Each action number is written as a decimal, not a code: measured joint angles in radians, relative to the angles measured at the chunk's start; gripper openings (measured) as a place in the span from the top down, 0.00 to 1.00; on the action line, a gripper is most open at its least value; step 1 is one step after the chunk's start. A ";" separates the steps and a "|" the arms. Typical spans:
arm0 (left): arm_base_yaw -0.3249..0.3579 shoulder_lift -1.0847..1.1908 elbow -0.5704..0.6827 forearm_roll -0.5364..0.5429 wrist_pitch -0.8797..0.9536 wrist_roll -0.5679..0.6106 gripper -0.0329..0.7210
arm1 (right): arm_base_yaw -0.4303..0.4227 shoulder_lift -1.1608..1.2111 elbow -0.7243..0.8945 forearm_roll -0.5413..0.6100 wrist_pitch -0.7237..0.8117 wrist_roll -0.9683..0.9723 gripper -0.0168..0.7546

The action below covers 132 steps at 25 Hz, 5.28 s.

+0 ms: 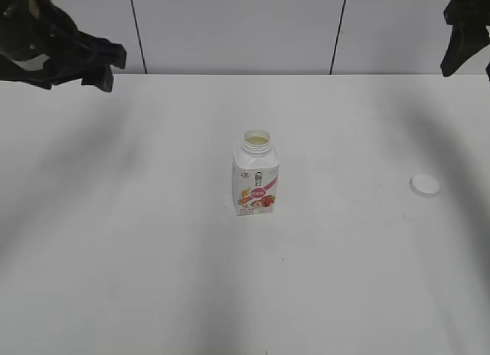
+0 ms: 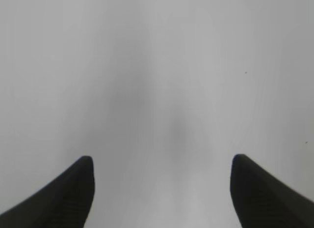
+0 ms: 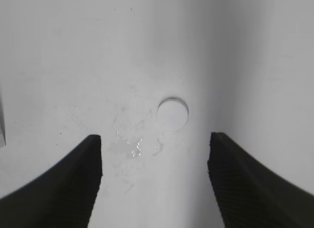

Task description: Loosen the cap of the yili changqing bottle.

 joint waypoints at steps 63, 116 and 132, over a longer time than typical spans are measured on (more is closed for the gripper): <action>0.220 -1.605 0.659 -0.446 0.487 0.432 0.30 | 0.000 -1.320 1.112 0.007 -0.120 -0.078 0.29; 0.278 -1.662 0.711 -0.395 0.410 0.501 0.32 | 0.000 -1.892 1.186 -0.076 -0.126 -0.054 0.29; 0.282 -1.662 0.711 -0.415 0.410 0.502 0.38 | 0.000 -1.892 1.186 -0.076 -0.126 -0.054 0.29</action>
